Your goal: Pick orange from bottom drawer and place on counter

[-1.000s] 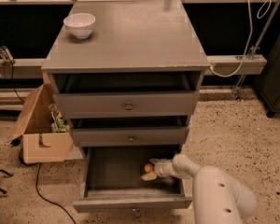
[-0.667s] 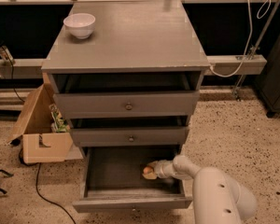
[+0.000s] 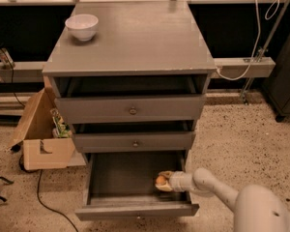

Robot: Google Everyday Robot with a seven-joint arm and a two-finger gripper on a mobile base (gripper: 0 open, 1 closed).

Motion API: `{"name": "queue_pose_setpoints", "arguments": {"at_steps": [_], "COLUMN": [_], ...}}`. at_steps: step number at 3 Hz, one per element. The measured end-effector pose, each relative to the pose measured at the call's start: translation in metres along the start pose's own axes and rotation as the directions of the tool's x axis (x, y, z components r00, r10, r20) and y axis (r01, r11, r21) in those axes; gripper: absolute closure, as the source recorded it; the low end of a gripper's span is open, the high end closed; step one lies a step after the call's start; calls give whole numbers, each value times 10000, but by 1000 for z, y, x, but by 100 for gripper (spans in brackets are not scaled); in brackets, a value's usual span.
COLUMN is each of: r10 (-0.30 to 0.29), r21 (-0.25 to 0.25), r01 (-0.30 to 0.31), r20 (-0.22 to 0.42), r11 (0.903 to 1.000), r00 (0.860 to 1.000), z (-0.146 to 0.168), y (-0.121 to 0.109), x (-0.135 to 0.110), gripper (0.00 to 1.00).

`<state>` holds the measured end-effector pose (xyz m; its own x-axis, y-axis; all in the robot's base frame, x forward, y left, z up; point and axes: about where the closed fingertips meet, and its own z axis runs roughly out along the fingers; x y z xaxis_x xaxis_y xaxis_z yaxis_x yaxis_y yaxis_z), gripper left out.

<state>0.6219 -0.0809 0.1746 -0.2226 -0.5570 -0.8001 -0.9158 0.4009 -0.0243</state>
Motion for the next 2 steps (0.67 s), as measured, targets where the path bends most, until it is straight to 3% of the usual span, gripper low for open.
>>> {"name": "queue_pose_setpoints", "arguments": {"at_steps": [1, 2], "r10": [-912, -912], "r21": [34, 12], "r01": [914, 917], "r20": [1155, 1152], "r11": [9958, 9958], "r00": [9891, 9892], "z": [-76, -73], "y": [22, 22], "x": [-10, -11], "gripper": [100, 100]}}
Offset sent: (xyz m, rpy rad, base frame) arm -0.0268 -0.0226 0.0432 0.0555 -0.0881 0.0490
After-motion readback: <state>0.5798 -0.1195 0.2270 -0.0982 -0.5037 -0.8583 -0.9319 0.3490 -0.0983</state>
